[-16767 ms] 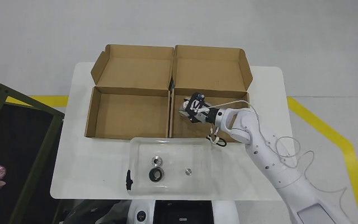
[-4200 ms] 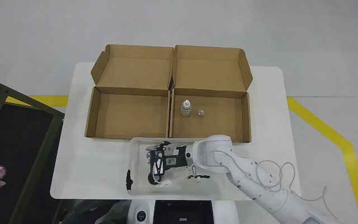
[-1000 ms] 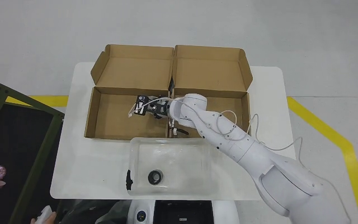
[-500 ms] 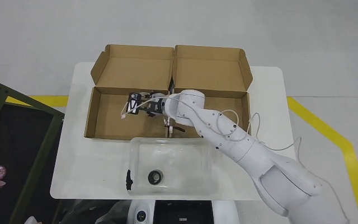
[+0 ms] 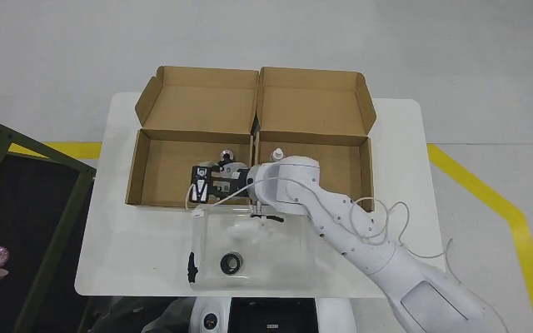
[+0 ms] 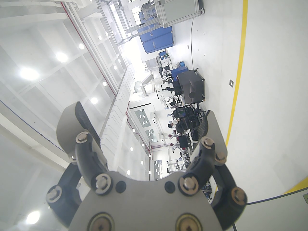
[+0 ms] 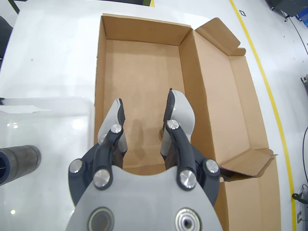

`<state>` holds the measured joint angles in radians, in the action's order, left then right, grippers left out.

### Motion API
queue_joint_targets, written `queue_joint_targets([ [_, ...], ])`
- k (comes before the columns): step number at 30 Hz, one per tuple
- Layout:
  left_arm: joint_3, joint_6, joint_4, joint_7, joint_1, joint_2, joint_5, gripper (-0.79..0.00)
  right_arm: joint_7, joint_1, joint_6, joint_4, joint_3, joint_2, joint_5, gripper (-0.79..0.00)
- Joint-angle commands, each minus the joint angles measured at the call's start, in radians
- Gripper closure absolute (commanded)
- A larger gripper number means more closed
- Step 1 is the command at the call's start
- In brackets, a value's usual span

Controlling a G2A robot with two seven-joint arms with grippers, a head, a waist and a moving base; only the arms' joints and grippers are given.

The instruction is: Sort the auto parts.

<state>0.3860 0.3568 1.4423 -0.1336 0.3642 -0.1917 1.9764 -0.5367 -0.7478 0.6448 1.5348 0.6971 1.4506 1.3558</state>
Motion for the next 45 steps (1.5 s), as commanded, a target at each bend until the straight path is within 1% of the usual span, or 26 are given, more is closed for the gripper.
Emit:
queue_joint_targets([
  [1,0.000,0.000,0.000,0.000,0.000,0.000,0.000,-0.785,-0.004,-0.037,0.018,0.043,0.016,-0.011,0.003,-0.317],
  [11,0.000,0.000,0.000,0.000,0.000,0.000,0.000,-0.785,-0.023,-0.215,0.107,0.219,0.079,-0.059,0.007,-0.320],
  [16,0.000,0.000,0.000,0.000,0.000,0.000,0.000,-0.785,-0.042,-0.283,0.157,0.279,0.092,-0.078,0.013,-0.326],
  [21,0.000,0.000,0.000,0.000,0.000,0.000,0.000,-0.785,-0.044,-0.347,0.183,0.325,0.110,-0.097,0.021,-0.336],
  [30,0.000,0.000,0.000,0.000,0.000,0.000,0.000,-0.785,-0.030,-0.459,0.221,0.384,0.136,-0.129,0.042,-0.351],
  [39,0.000,0.000,0.000,0.000,0.000,0.000,0.000,-0.785,-0.032,-0.533,0.245,0.415,0.156,-0.157,0.079,-0.372],
  [42,0.000,0.000,0.000,0.000,0.000,0.000,0.000,-0.785,-0.026,-0.542,0.246,0.405,0.157,-0.162,0.091,-0.391],
  [43,0.000,0.000,0.000,0.000,0.000,0.000,0.000,-0.785,-0.024,-0.544,0.245,0.399,0.158,-0.164,0.092,-0.413],
  [45,0.000,0.000,0.000,0.000,0.000,0.000,0.000,-0.785,-0.019,-0.544,0.246,0.389,0.159,-0.167,0.098,-0.431],
])
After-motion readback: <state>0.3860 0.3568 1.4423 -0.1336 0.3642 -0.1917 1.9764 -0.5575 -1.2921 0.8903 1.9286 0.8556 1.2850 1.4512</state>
